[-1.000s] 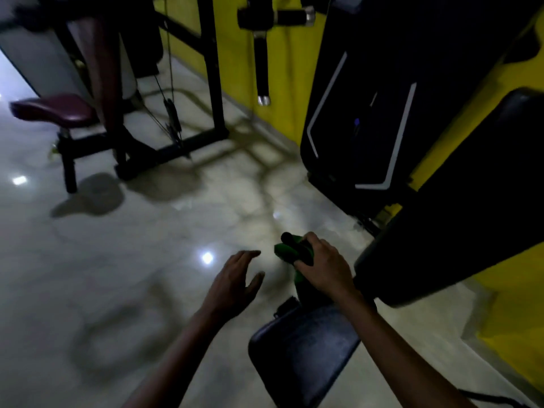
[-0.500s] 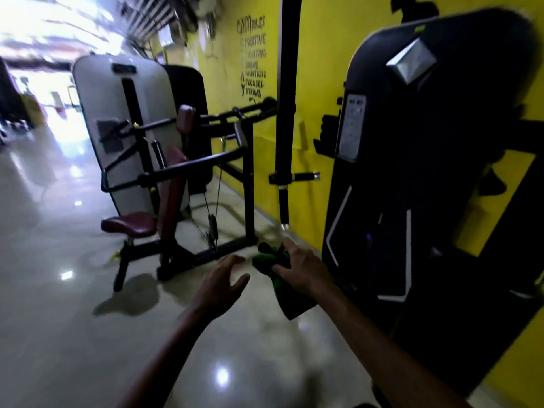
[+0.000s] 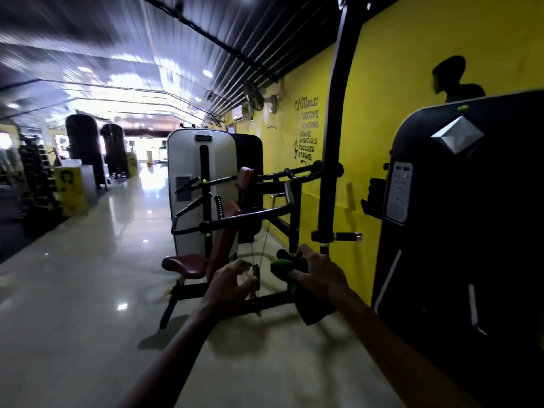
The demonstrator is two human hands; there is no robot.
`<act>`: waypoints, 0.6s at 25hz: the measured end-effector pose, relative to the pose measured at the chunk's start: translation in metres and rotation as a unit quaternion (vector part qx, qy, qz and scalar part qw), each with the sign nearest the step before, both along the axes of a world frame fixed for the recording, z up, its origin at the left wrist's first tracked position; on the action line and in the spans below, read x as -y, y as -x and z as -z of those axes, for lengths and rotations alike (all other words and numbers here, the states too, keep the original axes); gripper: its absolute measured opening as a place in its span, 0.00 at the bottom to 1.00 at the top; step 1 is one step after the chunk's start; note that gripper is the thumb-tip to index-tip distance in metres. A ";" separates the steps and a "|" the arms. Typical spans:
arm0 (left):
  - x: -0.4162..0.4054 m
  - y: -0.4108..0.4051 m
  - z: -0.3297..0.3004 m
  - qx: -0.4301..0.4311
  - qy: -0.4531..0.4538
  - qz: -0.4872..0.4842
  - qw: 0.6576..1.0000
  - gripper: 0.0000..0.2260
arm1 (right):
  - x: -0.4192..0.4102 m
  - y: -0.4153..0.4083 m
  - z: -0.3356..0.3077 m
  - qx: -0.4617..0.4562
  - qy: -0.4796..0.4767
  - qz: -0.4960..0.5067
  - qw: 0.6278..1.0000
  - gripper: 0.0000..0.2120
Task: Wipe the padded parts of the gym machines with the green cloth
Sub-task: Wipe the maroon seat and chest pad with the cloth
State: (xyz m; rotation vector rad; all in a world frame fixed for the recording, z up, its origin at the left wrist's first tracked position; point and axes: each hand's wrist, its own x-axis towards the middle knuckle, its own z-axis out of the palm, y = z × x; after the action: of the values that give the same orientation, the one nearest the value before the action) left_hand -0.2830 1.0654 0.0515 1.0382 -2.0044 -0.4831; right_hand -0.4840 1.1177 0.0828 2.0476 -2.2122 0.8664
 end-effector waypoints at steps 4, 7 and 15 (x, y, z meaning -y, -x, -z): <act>0.003 -0.028 -0.009 -0.014 0.021 -0.032 0.999 0.14 | 0.012 -0.023 -0.011 -0.001 0.004 -0.027 1.000 0.19; 0.010 -0.055 -0.016 -0.018 0.007 -0.037 0.999 0.12 | 0.023 -0.046 -0.016 -0.008 0.010 -0.029 1.000 0.20; 0.057 -0.179 -0.035 0.020 -0.017 -0.083 0.996 0.20 | 0.086 -0.163 -0.027 0.013 0.009 -0.067 0.998 0.22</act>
State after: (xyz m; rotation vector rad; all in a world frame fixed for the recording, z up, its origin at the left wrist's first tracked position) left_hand -0.1039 1.0088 0.0862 1.2314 -1.9314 -0.4113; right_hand -0.3206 1.0321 0.1099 2.2096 -2.0923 0.9237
